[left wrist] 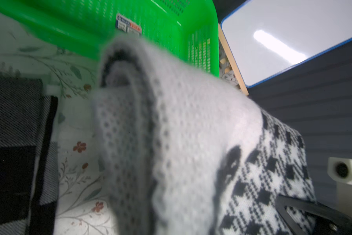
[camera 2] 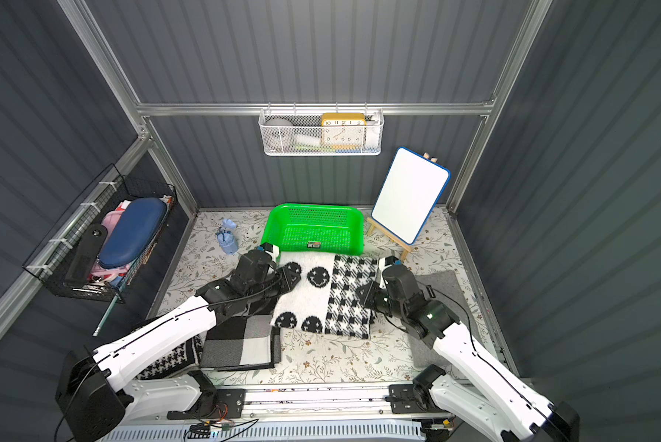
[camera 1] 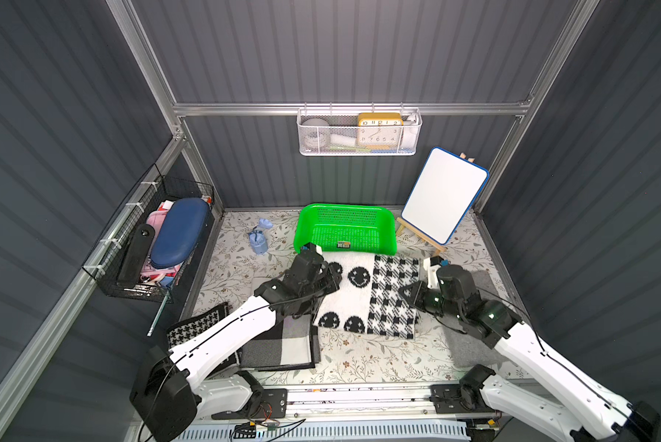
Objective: Put the folded scarf in the basket
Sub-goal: Pick up the scarf at the center of the board, then place the scarf in the basket.
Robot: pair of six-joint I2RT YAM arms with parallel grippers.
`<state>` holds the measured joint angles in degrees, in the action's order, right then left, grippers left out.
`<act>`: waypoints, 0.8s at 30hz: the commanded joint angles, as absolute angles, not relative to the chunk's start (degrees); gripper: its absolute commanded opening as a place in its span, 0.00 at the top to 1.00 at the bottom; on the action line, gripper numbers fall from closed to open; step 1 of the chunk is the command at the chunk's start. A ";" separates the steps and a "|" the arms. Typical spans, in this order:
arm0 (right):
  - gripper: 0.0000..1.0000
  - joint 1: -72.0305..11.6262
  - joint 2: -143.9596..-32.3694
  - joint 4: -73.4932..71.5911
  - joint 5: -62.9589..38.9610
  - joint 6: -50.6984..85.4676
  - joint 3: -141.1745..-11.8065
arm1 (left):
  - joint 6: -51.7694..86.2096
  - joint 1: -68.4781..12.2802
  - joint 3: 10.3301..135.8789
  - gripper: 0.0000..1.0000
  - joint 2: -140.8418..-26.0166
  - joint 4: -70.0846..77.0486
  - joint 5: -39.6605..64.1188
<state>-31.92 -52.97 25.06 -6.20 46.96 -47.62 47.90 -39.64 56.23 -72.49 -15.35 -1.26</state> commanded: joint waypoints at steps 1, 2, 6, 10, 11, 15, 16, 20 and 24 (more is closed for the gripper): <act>1.00 -31.34 -58.97 24.76 -2.24 41.63 -55.70 | 40.49 -35.51 63.44 1.00 -76.84 -15.09 -3.78; 1.00 -30.89 -61.26 24.95 -2.03 41.10 -57.73 | 39.34 -34.15 65.29 1.00 -78.24 -15.14 -3.56; 1.00 -27.39 -71.02 23.20 -4.11 38.76 -65.89 | 35.65 -26.99 72.03 1.00 -84.76 -14.39 0.09; 1.00 -23.87 -79.54 20.28 -7.21 36.83 -72.58 | 33.32 -21.69 78.86 1.00 -91.40 -12.00 4.91; 1.00 -23.00 -82.19 20.03 -7.96 36.36 -74.80 | 32.75 -20.97 80.10 1.00 -92.93 -11.86 5.59; 1.00 -20.89 -91.71 20.19 -9.95 33.97 -83.27 | 31.48 -17.83 88.95 1.00 -101.64 -12.84 7.48; 1.00 -20.65 -93.82 20.54 -10.13 33.47 -85.41 | 31.19 -17.39 90.47 1.00 -103.22 -12.76 7.62; 1.00 -19.41 -102.07 22.05 -10.77 31.72 -93.54 | 30.02 -15.54 97.39 1.00 -110.54 -13.24 7.93; 1.00 -18.38 -108.29 22.13 -10.64 30.90 -98.29 | 29.23 -14.46 104.65 1.00 -117.49 -14.74 8.11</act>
<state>-19.90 -105.62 20.58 -11.49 33.21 -94.52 31.70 -16.32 99.15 -113.97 -14.74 9.32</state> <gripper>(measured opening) 0.105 0.107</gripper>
